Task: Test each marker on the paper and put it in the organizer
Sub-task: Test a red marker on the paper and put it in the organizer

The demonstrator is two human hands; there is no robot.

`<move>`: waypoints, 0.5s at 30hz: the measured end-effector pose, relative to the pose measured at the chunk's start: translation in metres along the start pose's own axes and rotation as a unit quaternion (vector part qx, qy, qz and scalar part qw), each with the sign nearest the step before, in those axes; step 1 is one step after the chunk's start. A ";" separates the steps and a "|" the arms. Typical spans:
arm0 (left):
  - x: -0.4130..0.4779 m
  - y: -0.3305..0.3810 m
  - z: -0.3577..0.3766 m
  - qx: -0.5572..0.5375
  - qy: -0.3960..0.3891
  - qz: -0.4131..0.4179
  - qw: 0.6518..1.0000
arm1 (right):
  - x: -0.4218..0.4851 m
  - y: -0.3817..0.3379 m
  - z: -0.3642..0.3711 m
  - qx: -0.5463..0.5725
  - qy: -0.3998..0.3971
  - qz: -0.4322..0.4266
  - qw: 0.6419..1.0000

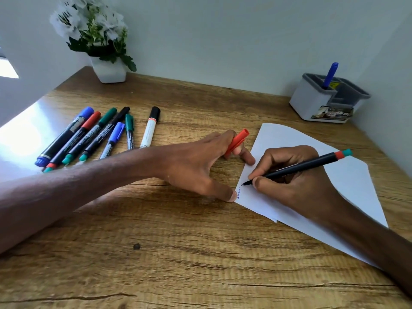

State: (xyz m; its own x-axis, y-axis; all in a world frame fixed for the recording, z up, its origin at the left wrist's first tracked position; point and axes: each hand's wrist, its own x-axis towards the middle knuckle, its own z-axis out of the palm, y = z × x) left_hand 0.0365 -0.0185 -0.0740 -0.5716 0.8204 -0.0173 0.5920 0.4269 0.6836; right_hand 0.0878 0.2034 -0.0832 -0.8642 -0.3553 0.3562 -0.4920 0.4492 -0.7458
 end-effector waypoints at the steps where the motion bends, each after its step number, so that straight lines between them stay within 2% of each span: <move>1: 0.000 0.000 0.000 -0.001 -0.001 -0.001 1.000 | 0.000 0.000 0.000 -0.003 0.002 0.001 1.000; 15: -0.001 0.001 0.001 -0.012 0.000 0.008 1.000 | 0.001 0.001 0.000 -0.006 0.016 0.009 1.000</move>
State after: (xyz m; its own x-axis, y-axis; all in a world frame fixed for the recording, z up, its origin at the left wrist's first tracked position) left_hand 0.0379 -0.0185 -0.0743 -0.5627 0.8266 -0.0062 0.5870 0.4048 0.7011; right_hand 0.0862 0.2035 -0.0830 -0.8754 -0.3215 0.3608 -0.4780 0.4657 -0.7447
